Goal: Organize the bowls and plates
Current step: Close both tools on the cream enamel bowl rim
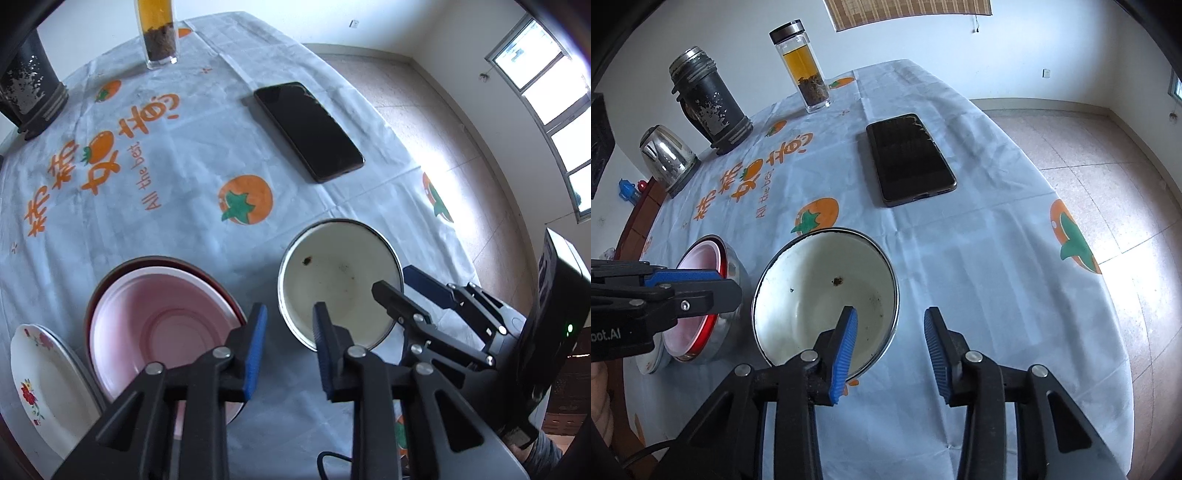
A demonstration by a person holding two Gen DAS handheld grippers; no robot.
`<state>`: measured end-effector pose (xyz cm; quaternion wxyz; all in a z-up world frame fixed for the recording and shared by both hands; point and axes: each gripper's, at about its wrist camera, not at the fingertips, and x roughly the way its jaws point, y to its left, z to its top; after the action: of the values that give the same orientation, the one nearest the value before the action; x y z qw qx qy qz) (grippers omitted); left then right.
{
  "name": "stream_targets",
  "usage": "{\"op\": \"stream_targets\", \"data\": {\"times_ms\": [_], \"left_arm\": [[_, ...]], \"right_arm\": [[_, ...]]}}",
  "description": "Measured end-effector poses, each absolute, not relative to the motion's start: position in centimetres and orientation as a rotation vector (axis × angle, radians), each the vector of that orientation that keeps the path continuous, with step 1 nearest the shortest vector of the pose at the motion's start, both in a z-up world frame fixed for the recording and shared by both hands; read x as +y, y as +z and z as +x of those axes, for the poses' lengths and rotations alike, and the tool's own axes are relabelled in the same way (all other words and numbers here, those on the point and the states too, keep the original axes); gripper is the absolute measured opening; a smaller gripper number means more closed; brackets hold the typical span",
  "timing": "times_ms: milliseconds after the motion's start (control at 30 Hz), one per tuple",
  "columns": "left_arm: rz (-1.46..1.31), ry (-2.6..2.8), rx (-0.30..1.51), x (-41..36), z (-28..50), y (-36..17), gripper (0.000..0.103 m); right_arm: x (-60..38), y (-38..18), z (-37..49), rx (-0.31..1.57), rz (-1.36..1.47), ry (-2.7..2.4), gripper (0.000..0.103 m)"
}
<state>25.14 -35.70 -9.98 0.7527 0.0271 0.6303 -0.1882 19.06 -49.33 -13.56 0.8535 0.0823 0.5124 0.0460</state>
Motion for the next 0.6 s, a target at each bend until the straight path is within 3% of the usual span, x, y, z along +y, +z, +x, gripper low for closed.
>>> {"op": "stream_targets", "data": {"times_ms": [100,433,600], "left_arm": [[0.067,-0.408,1.398,-36.1,25.5,-10.6,0.014],[0.081,-0.389,1.427,-36.8,26.3,-11.9,0.013],[0.102,-0.379,1.434,-37.2,26.4,-12.5,0.010]], "right_arm": [[-49.2,-13.8,19.0,1.084,0.179,0.103,0.035],[-49.4,-14.1,18.8,1.086,0.195,0.111,0.030],[-49.2,-14.3,18.8,1.088,0.193,0.130,0.019]]}}
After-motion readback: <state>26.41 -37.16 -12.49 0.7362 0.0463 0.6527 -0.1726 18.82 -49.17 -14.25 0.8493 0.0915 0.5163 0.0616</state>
